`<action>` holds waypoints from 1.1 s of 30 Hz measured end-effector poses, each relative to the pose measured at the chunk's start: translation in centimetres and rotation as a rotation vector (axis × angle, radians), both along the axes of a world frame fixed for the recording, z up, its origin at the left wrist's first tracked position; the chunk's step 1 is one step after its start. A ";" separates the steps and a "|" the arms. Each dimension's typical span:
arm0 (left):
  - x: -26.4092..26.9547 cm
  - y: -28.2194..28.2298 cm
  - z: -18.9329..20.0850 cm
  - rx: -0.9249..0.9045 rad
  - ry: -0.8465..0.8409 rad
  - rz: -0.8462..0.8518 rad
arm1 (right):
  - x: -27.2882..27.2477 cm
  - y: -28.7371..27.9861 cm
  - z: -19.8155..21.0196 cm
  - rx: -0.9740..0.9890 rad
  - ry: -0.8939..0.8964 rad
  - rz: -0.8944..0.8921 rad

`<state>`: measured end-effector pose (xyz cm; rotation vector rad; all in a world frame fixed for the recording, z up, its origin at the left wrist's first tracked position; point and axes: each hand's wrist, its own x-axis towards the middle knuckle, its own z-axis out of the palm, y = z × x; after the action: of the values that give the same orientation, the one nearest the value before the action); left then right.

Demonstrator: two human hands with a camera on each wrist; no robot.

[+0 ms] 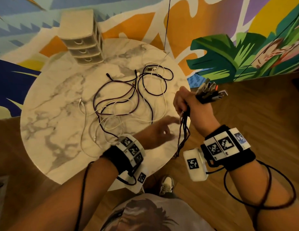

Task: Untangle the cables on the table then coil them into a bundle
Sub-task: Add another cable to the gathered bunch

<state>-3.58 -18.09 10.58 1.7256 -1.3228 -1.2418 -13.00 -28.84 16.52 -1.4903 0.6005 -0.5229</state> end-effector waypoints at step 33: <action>-5.7 -3.8 3.5 0.068 -0.829 0.028 | -5.1 -1.9 -4.2 0.131 0.249 -0.077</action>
<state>-9.28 -21.90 14.03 2.4235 -1.6878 -0.5408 -18.08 -30.78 12.35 -1.4214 0.8729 -0.3515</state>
